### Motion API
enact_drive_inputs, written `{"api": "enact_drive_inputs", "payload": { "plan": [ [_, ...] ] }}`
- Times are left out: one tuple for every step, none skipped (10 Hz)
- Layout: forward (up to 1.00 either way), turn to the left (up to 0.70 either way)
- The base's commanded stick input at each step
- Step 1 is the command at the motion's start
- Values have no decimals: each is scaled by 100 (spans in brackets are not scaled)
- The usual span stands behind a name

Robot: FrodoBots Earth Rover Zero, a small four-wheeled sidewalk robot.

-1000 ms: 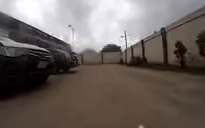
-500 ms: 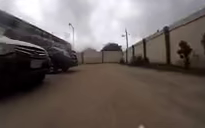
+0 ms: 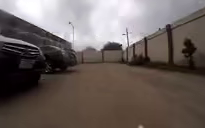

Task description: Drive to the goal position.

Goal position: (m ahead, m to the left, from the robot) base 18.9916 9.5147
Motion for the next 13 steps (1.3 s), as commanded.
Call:
{"api": "enact_drive_inputs", "payload": {
  "plan": [
    [50, 0],
    [50, 0],
    [50, 0],
    [50, 0],
    [50, 0],
    [50, 0],
    [50, 0],
    [50, 0],
    [50, 0],
    [50, 0],
    [50, 0],
    [50, 0],
    [50, 0]
  ]
}}
